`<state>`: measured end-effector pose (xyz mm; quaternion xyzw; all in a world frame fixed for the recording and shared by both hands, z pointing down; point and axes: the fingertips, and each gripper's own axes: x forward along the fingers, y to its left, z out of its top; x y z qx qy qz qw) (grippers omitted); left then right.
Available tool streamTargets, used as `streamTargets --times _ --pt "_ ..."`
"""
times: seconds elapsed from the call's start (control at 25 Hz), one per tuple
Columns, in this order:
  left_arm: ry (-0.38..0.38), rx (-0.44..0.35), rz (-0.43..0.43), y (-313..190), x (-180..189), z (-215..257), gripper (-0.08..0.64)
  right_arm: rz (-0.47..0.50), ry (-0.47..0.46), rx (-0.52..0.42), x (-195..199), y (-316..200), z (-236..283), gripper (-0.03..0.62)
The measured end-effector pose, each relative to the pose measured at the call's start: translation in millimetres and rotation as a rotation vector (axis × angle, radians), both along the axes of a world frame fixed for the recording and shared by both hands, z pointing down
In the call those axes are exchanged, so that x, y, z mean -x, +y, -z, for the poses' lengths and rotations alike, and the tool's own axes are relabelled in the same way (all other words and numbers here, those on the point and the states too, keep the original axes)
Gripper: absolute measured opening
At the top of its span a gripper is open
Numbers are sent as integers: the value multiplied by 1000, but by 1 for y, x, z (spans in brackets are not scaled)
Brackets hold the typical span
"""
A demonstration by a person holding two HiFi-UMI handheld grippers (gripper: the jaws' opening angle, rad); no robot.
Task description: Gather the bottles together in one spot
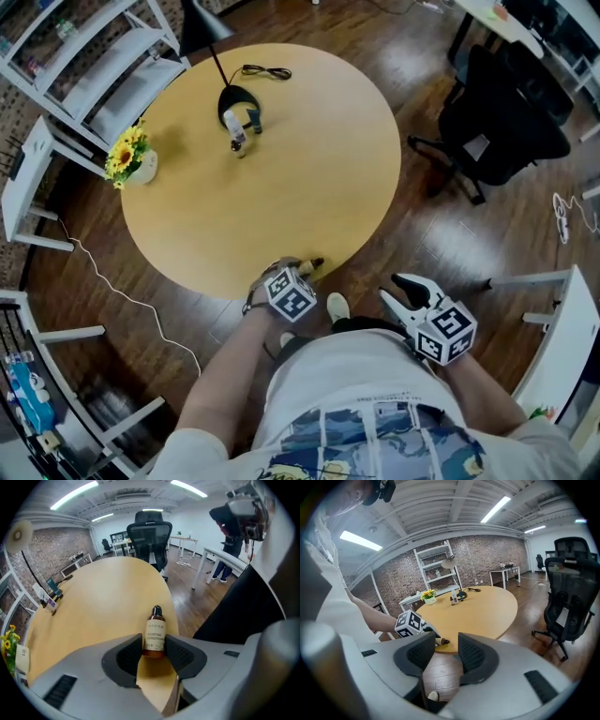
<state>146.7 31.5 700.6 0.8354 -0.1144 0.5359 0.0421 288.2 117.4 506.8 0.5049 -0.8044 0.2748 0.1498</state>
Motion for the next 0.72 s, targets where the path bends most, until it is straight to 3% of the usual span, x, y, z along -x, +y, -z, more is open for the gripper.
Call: streamTargets --times 0.12,0.24,0.36,0.52,0.6,0.72 --pt "-12 44 13 2 -5 -1 152 12 -36 24 -22 -6 -8 178" --pt "46 42 143 -7 -6 10 150 55 -71 41 -26 -19 -17 178" --pt "230 17 281 -13 -16 55 150 118 -136 41 -10 -41 -17 178" --pt "492 -69 327 -10 -26 146 150 163 -329 43 30 -80 6 175" --pt "572 -121 313 -4 -25 181 150 186 -421 52 53 -95 19 155" --pt "634 -197 291 3 -14 210 150 230 -527 83 91 -106 31 153"
